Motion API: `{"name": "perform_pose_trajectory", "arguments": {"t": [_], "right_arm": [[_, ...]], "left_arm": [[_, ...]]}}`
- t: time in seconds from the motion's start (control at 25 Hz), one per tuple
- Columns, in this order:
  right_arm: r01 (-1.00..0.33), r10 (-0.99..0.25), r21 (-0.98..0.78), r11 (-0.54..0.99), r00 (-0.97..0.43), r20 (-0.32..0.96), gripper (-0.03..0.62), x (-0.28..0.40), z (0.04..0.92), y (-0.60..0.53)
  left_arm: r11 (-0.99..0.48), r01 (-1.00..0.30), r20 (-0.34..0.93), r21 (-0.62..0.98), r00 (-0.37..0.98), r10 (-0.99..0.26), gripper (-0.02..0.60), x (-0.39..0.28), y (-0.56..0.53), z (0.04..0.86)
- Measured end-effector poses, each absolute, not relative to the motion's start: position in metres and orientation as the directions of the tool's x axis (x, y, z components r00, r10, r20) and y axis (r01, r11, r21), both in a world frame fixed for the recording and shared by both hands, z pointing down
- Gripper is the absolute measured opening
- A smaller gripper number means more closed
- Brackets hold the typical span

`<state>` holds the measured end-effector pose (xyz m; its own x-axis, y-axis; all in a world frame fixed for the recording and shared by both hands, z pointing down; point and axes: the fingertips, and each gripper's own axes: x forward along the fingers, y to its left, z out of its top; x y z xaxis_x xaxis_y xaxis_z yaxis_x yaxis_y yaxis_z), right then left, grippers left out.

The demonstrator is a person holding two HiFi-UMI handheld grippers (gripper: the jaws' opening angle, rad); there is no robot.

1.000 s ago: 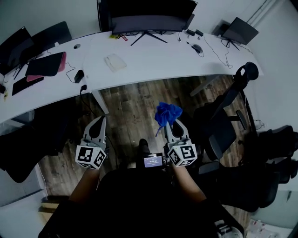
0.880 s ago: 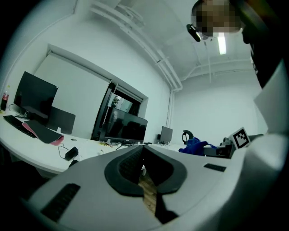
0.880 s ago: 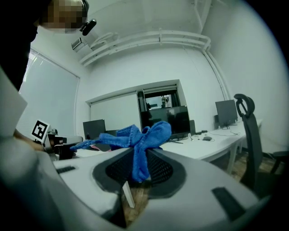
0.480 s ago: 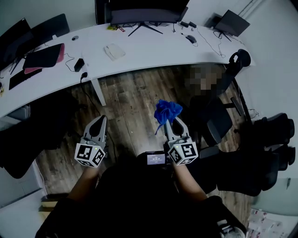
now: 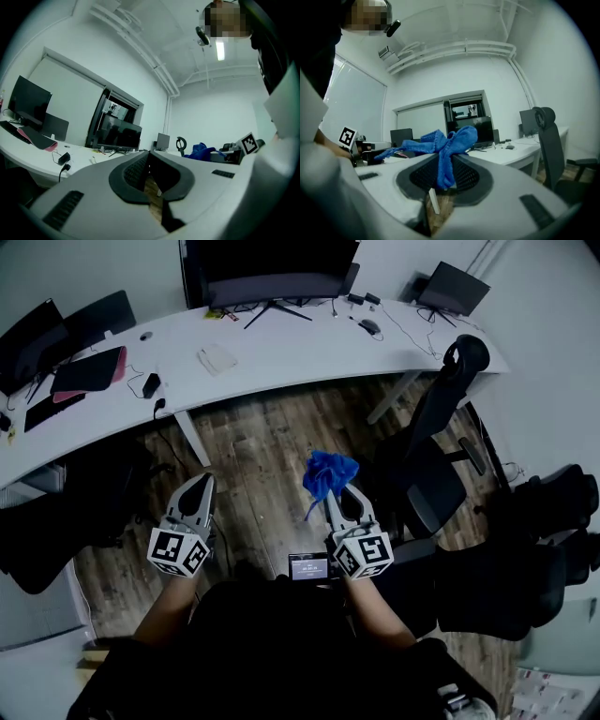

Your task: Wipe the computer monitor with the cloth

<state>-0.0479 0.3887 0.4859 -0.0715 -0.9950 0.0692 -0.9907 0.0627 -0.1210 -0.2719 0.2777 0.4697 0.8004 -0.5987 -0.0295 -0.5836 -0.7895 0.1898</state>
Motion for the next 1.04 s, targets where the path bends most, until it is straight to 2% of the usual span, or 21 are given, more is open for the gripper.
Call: {"name": "perform_pose_trajectory", "arguments": {"t": [0.52,1.04], "right_arm": [[-0.992,-0.992,-0.093,0.085,-0.093,0.087,0.08,0.005,0.506,0.45],[-0.995,-0.993,-0.058,0.082,-0.086,0.083,0.08,0.022,0.519,0.469]], "left_arm": [[-0.765,-0.624,0.017,0.158,0.776,-0.63,-0.008,-0.219,0.34,0.477],[-0.749,-0.648,0.028,0.138,0.758,-0.651,-0.006,-0.209,0.364,0.488]]}}
